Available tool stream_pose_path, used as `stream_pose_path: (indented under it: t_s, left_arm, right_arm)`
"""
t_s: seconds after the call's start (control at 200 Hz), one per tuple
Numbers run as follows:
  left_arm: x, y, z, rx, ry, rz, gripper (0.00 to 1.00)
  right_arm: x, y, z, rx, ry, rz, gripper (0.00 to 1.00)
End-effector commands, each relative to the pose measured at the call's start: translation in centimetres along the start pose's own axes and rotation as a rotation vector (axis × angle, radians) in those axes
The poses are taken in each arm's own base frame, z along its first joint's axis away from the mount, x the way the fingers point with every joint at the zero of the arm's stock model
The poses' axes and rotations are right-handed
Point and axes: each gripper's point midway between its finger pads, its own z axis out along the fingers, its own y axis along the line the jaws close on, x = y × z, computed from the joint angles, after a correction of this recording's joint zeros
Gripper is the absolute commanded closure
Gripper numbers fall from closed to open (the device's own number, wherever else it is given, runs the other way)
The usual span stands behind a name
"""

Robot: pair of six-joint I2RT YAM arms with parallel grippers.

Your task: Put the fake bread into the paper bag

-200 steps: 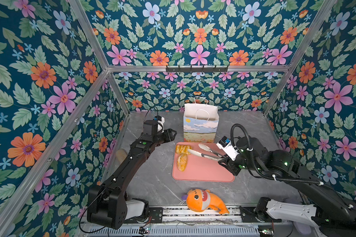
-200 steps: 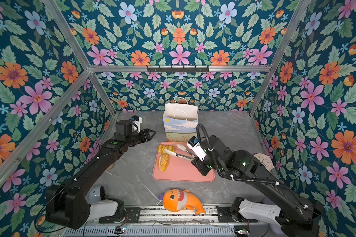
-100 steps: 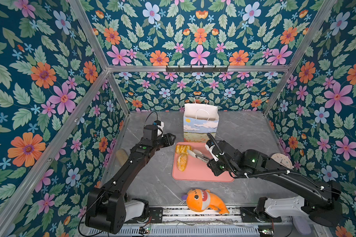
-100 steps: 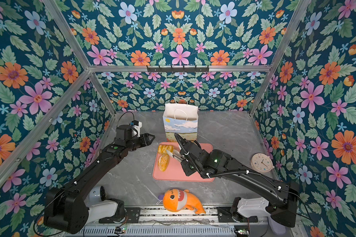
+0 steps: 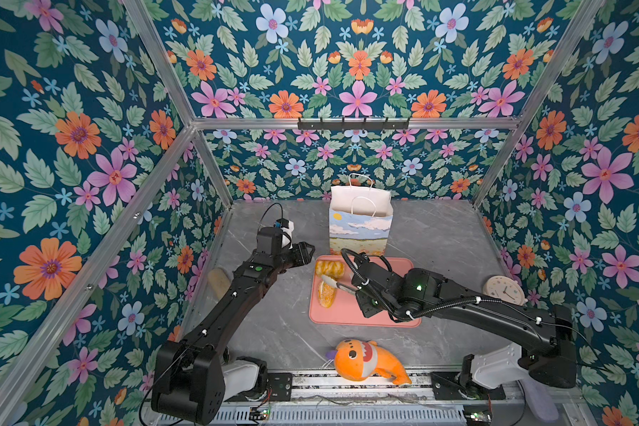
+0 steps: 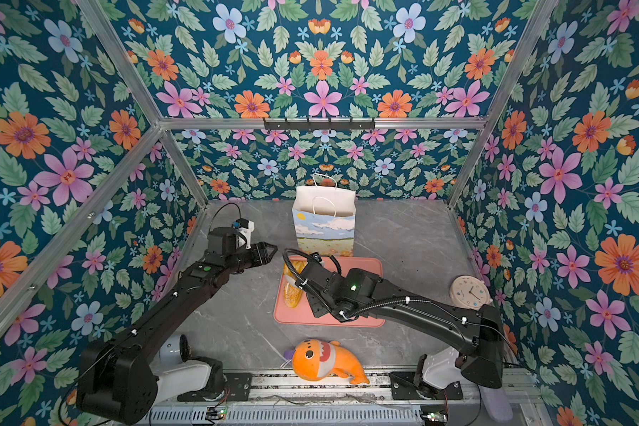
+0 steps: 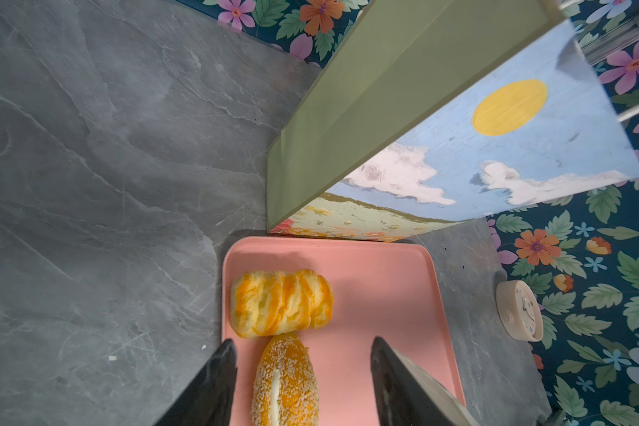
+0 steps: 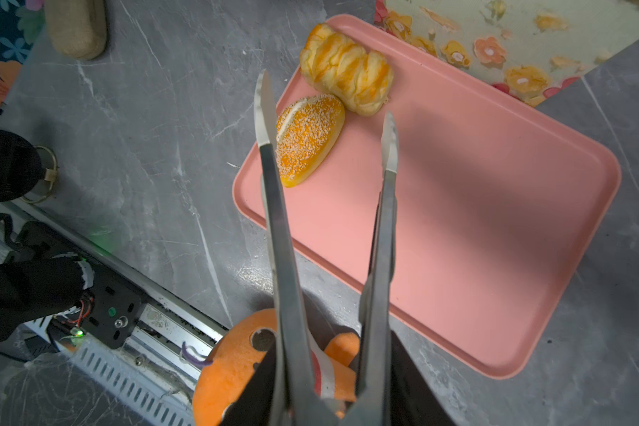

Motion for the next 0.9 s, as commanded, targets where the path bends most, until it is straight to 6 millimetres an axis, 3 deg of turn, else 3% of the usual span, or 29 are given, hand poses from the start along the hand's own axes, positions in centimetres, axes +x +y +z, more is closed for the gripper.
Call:
stream_pose_path:
  t_s: [0.0,0.27,0.345,0.36,0.44,0.645,0.895]
  left_arm:
    - [-0.6,0.3,-0.2,-0.023,-0.031,0.019,0.41]
    - [-0.6,1.6,-0.7,-0.092,-0.057,0.018,0.4]
    - [-0.7,2.5,-1.0,-0.139,-0.071,0.013,0.4]
    - [-0.7,2.7,-1.1,-0.151,-0.075,0.01,0.4]
    - [-0.7,4.1,-1.5,-0.225,-0.095,-0.003,0.4]
    - [-0.5,6.5,-2.8,-0.347,-0.143,-0.021,0.39]
    - [-0.2,7.6,-3.8,-0.387,-0.177,-0.021,0.38]
  right_arm:
    - [-0.2,-0.4,0.3,0.076,-0.01,0.052,0.6]
    - [0.4,1.8,1.3,0.128,0.044,0.04,0.59]
    - [0.2,2.5,1.0,0.116,0.041,0.047,0.6]
    - [0.6,2.8,2.1,0.133,0.062,0.037,0.6]
    - [0.7,3.4,2.5,0.135,0.077,0.035,0.59]
    - [0.7,4.1,3.2,0.166,0.1,0.035,0.59]
    - [0.7,4.7,3.8,0.217,0.116,0.025,0.59]
